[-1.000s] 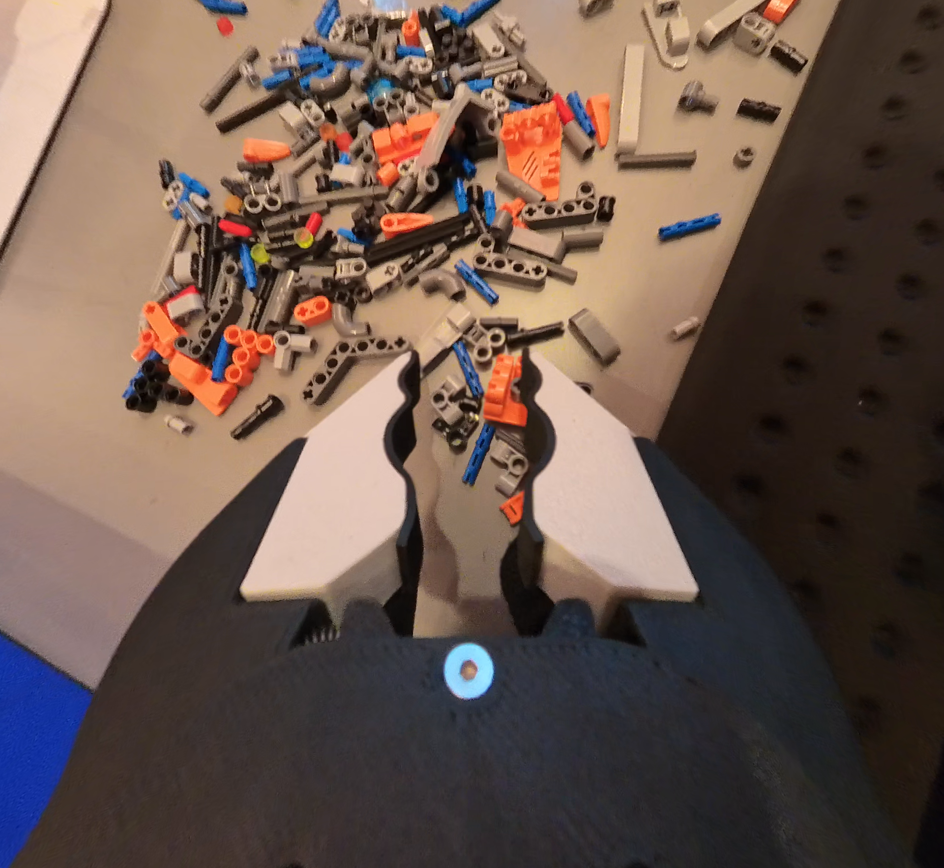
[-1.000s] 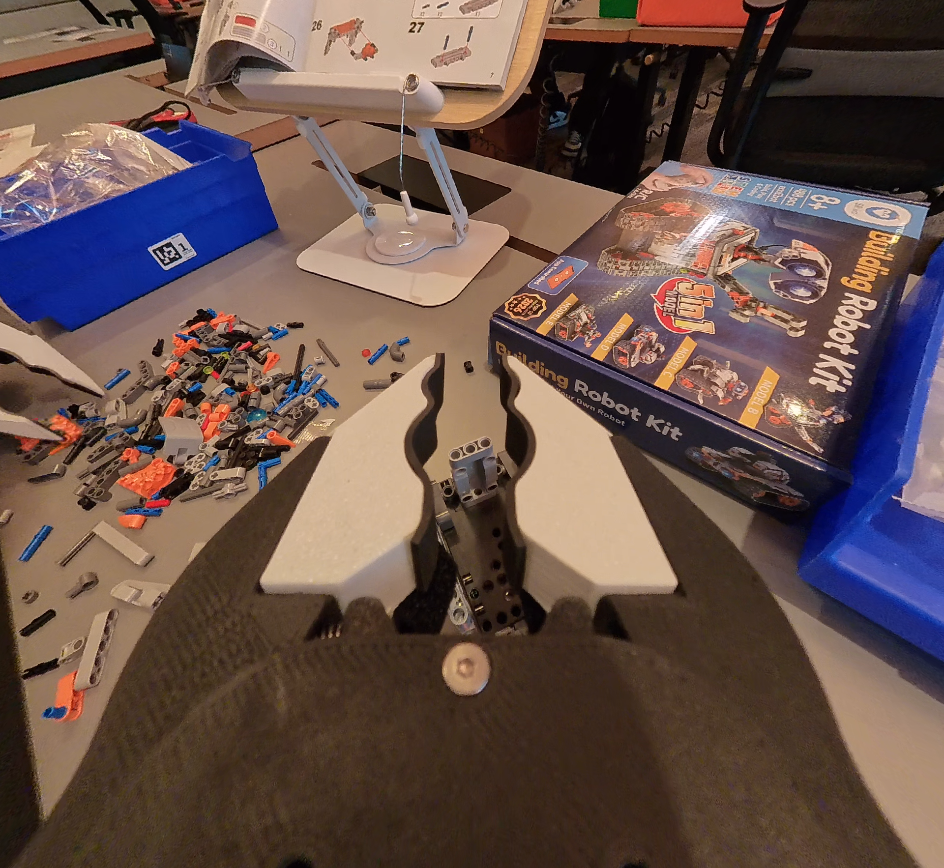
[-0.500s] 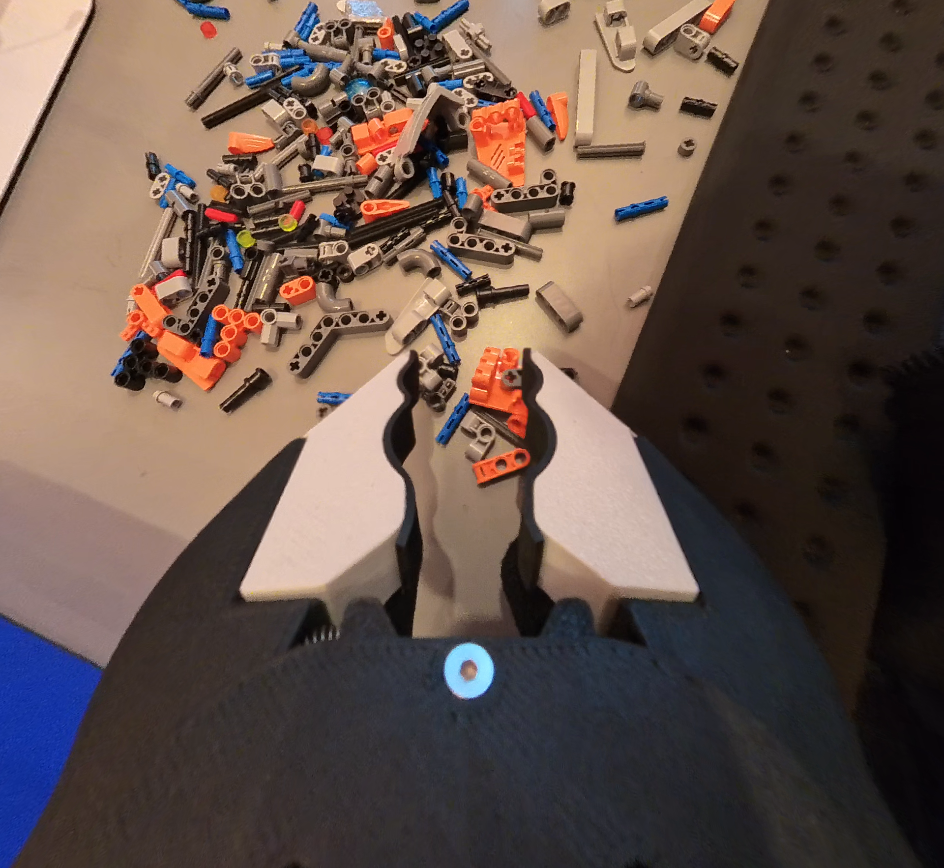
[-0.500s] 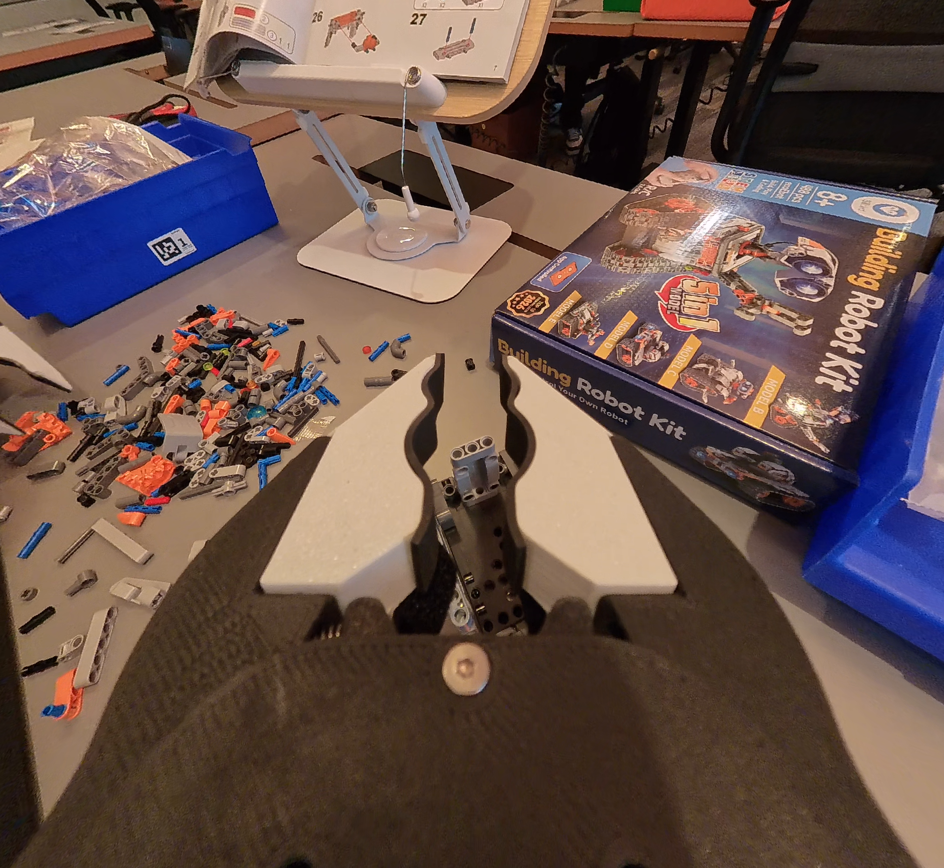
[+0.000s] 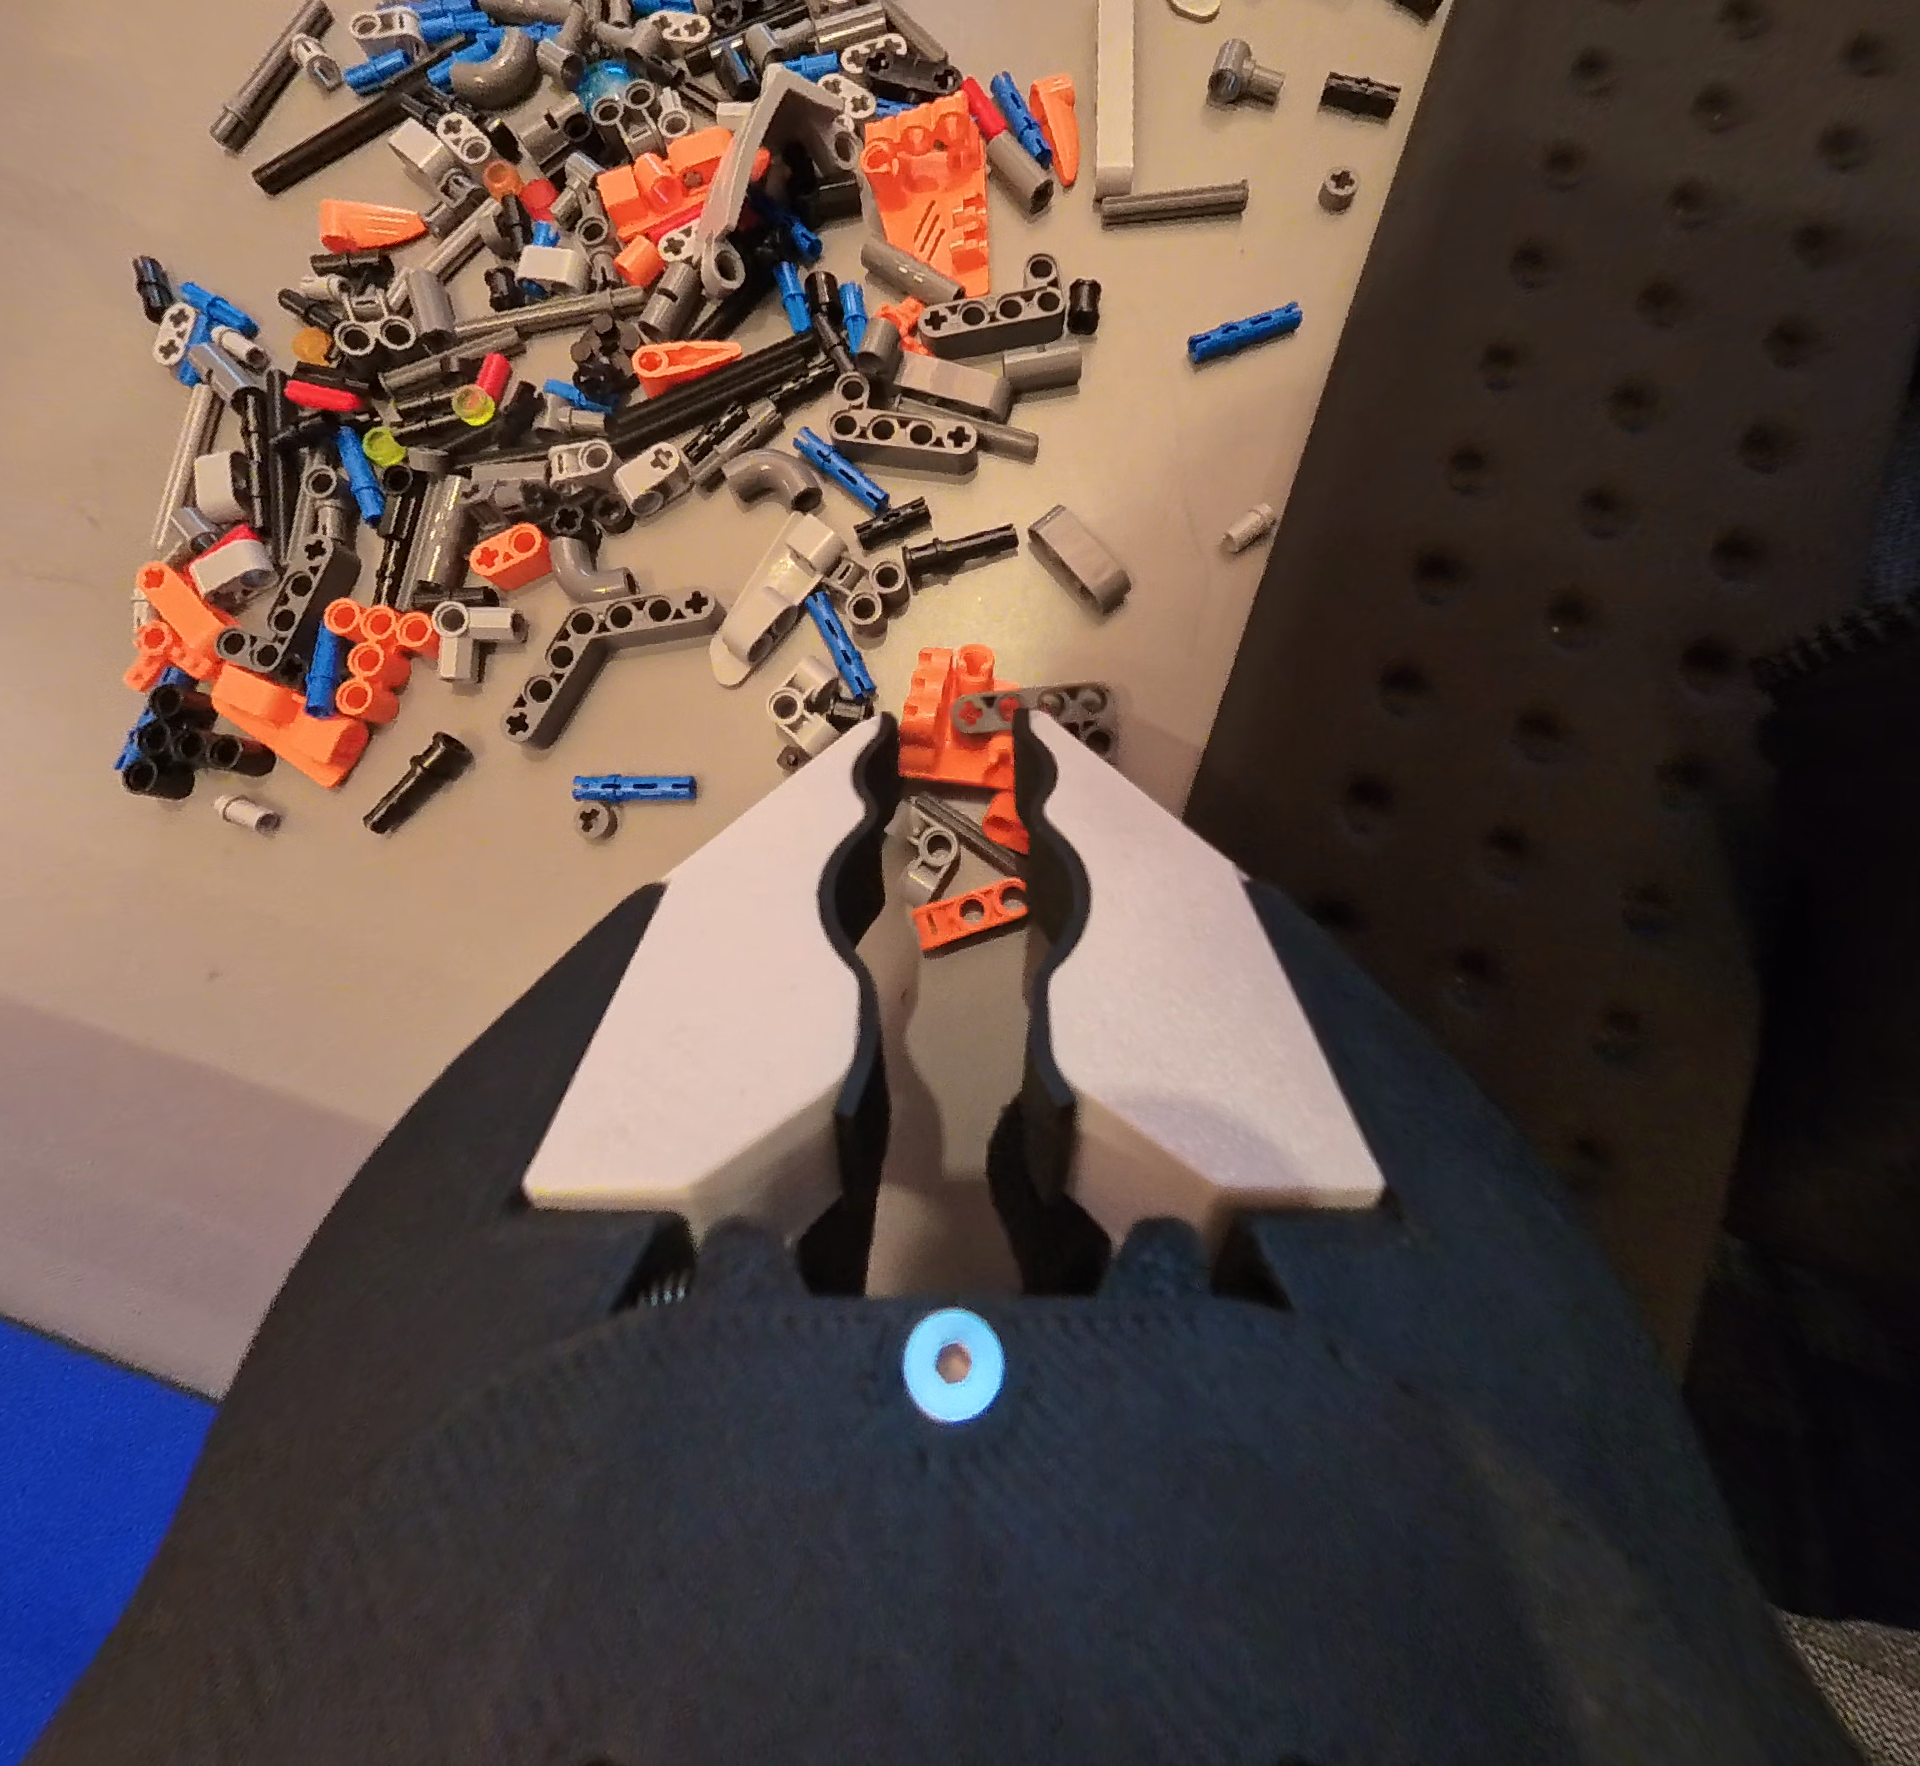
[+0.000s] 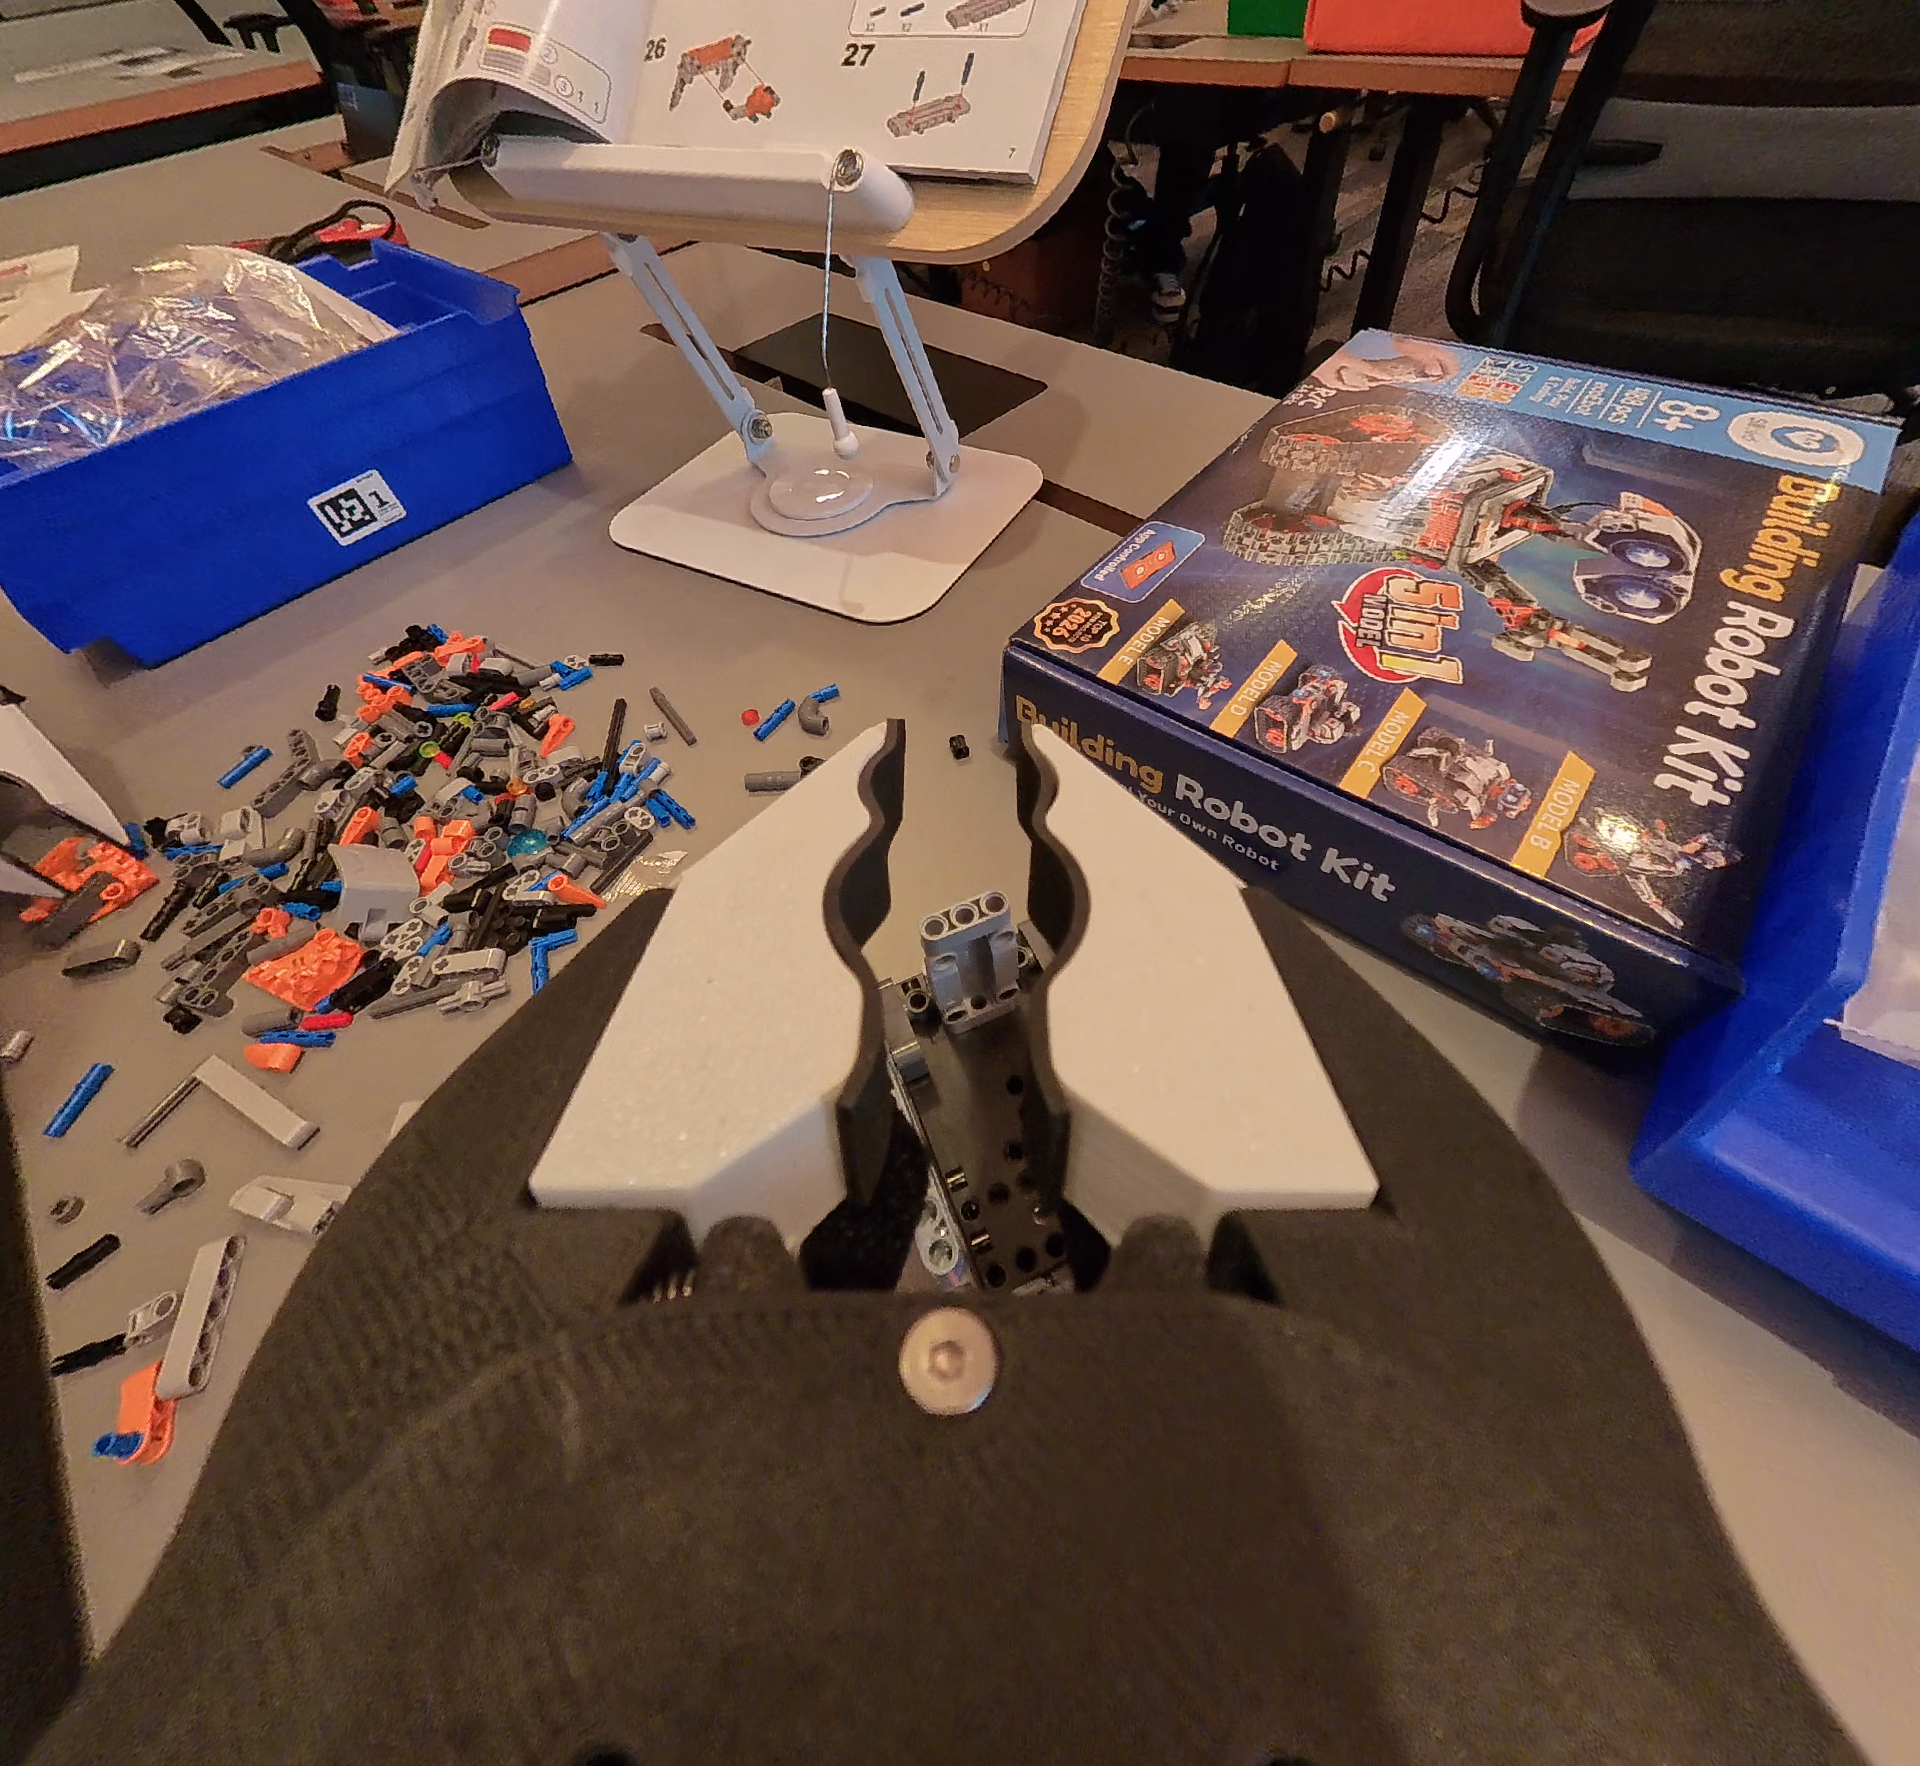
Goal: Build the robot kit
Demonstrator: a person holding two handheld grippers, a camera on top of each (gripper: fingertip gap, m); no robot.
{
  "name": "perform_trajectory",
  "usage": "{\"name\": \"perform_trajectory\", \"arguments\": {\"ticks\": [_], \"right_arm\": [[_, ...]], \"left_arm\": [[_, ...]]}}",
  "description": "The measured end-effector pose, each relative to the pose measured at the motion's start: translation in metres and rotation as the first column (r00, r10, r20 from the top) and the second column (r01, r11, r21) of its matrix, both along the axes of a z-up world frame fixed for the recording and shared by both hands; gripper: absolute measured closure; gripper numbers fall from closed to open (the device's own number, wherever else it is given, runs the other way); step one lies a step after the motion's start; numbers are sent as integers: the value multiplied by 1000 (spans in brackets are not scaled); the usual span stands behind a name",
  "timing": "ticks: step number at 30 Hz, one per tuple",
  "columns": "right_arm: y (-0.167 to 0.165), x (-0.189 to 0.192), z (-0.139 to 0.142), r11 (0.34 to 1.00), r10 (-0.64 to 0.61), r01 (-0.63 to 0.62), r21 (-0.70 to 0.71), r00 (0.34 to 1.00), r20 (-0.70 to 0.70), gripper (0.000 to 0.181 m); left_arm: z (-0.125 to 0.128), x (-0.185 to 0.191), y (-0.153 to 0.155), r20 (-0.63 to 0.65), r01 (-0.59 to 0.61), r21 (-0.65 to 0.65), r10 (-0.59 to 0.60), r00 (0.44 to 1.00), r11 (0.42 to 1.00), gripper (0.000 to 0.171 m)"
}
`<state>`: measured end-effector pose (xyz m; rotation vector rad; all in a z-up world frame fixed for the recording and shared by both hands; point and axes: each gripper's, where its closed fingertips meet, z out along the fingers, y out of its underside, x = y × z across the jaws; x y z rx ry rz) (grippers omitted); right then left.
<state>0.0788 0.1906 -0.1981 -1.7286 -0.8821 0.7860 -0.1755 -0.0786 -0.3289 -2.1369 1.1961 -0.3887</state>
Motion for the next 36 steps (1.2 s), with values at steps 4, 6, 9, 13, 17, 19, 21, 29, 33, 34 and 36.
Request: {"name": "perform_trajectory", "arguments": {"ticks": [4, 6, 9, 13, 17, 19, 21, 29, 33, 34, 36], "right_arm": [[0, 0, 1, 1000, 1, -1, 2, 1000, -1, 162], [0, 0, 1, 1000, 1, -1, 3, 1000, -3, 162], [-1, 0, 2, 1000, 1, -1, 4, 1000, -5, 162], [-1, 1, 2, 1000, 2, -2, 6, 1000, -2, 162], [-1, 3, 3, 1000, -1, 1, 5, 1000, -10, 162], [-1, 3, 3, 1000, 0, 0, 6, 1000, -9, 162], [-2, 2, 3, 1000, 3, -3, 6, 1000, -8, 162], [-4, -2, 2, 1000, 15, -15, 2, 1000, -10, 162], [-5, -4, 1, 1000, 25, -25, 0, 1000, -10, 162], [-5, -5, 0, 1000, 29, -29, -2, 1000, -9, 162], [-7, -8, -1, 999, 37, -37, -5, 999, -7, 162]], "left_arm": [[0, -2, 5, 5, -21, 5, 21, 1000, 1000, 153], [0, -2, 8, 4, -31, 11, 31, 1000, 999, 153], [0, -7, 16, 7, -75, 16, 74, 997, 997, 153], [-1, -22, 27, -14, -156, 24, 156, 988, 987, 156], [0, -29, 28, -31, -177, 32, 178, 983, 984, 152], [4, -27, 28, -6, -178, 35, 179, 984, 983, 149], [11, -24, 31, 17, -179, 48, 179, 984, 983, 148], [25, 10, 69, -38, -80, 91, 83, 996, 993, 142], [20, 34, 92, -75, 12, 83, -6, 997, 996, 141], [17, 39, 95, -84, 28, 78, -22, 996, 997, 141], [14, 49, 99, -93, 68, 70, -61, 994, 995, 141]]}}
